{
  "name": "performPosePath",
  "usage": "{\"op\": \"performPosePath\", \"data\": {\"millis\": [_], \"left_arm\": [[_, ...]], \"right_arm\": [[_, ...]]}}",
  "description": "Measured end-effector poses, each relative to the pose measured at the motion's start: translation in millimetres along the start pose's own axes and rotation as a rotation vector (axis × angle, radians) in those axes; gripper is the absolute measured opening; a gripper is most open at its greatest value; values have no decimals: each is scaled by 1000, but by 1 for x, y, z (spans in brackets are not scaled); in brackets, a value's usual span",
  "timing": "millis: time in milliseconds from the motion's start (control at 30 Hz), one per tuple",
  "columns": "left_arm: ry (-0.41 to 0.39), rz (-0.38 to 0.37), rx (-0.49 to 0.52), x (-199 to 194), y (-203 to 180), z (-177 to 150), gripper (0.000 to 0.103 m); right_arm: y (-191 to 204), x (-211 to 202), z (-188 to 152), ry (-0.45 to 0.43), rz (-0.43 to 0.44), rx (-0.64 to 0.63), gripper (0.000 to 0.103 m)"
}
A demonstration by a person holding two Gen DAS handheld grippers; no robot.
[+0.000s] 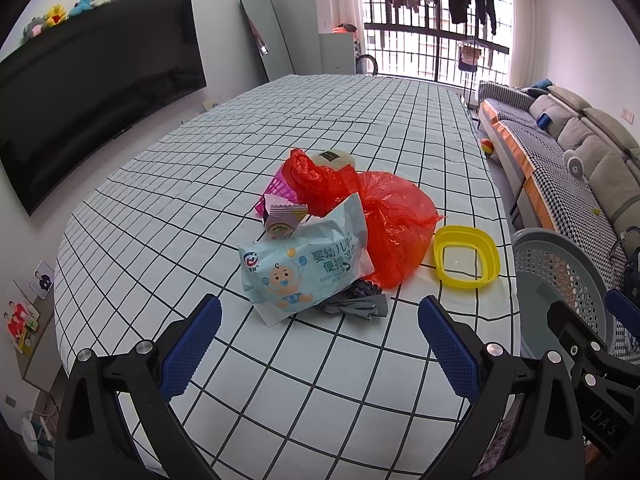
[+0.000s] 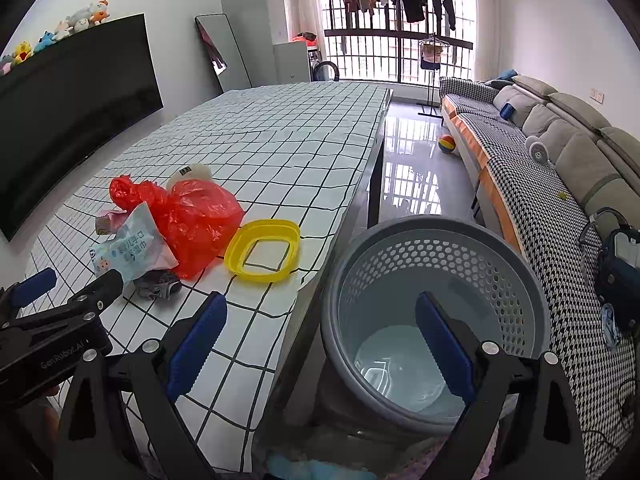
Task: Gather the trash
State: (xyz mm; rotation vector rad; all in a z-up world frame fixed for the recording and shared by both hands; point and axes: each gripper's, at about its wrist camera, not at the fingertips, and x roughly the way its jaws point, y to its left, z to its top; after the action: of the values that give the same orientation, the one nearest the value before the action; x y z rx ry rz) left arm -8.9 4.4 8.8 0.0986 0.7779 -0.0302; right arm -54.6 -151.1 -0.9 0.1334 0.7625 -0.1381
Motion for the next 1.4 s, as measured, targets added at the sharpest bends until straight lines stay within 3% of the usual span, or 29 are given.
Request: {"op": "performPosePath", "data": {"millis": [1100, 1400], "left_arm": [[-1, 2, -5, -1, 0, -1, 97], [17, 33, -36, 11, 13, -4, 97]], "right_arm": [[2, -1, 0, -9, 8, -6, 91], [4, 17, 0, 33, 73, -22, 91]]}}
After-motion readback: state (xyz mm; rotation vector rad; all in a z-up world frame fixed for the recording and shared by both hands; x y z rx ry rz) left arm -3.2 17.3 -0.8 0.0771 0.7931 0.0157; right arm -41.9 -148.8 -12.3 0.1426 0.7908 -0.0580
